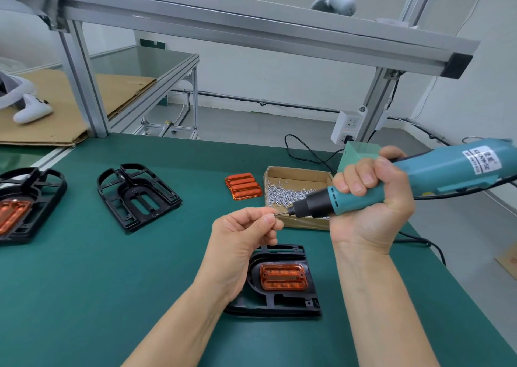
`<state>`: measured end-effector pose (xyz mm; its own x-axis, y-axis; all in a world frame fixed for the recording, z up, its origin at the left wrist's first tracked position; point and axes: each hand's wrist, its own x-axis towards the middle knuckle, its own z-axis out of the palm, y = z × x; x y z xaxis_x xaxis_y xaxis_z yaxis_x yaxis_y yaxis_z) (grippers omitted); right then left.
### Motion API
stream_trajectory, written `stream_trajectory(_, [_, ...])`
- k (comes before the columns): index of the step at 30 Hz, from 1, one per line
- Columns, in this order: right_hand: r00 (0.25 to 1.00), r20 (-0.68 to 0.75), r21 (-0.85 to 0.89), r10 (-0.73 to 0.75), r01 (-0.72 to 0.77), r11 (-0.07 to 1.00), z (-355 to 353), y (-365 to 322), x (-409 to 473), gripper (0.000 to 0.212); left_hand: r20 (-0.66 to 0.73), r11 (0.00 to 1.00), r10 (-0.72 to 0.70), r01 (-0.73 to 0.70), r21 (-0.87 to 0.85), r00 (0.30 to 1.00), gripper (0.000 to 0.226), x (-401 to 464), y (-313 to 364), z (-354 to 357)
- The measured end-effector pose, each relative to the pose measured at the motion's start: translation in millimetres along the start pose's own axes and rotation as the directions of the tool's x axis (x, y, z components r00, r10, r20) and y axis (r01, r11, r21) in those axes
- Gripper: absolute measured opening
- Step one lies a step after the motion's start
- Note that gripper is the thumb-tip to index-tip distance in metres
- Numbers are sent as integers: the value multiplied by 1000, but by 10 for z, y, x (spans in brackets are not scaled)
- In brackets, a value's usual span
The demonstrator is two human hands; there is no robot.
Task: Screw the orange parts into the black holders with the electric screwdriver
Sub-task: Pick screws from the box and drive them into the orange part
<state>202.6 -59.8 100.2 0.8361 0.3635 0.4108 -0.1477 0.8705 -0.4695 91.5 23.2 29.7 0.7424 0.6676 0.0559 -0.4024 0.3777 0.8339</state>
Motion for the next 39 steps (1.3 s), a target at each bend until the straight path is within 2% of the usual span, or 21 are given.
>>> stream_trajectory(5, [998,-50,3,26,-26,1000,-40,10,8,15,-1,992,40,-40,117,999,13,15,-39,-30])
stream_trajectory(10, [998,-53,-47,36,-39,998,-132,-59,39,14,63,954,5,-23,300,998,36,29,7,-63])
stream_trajectory(12, [997,-48,-94,56,-60,994,-202,-96,45,14,43,902,11,-28,431,999,38,43,35,-110])
stream_trajectory(13, [996,-46,-124,72,-77,989,-239,-110,47,15,42,836,34,-51,546,999,37,41,42,-135])
stream_trajectory(16, [991,-38,-217,130,-135,967,-335,-148,49,16,172,517,62,-179,837,983,24,1,15,-145])
stream_trajectory(20, [980,-22,-306,198,-195,932,-444,-173,45,18,400,160,-71,-385,909,914,21,-42,-96,-103])
stream_trajectory(25, [965,1,-386,262,-241,890,-491,-149,2,19,480,-2,-155,-486,874,863,29,-34,-163,-104])
stream_trajectory(39, [937,85,-490,338,-256,833,-498,-40,-43,17,492,-74,-178,-510,857,852,32,-30,-192,-133])
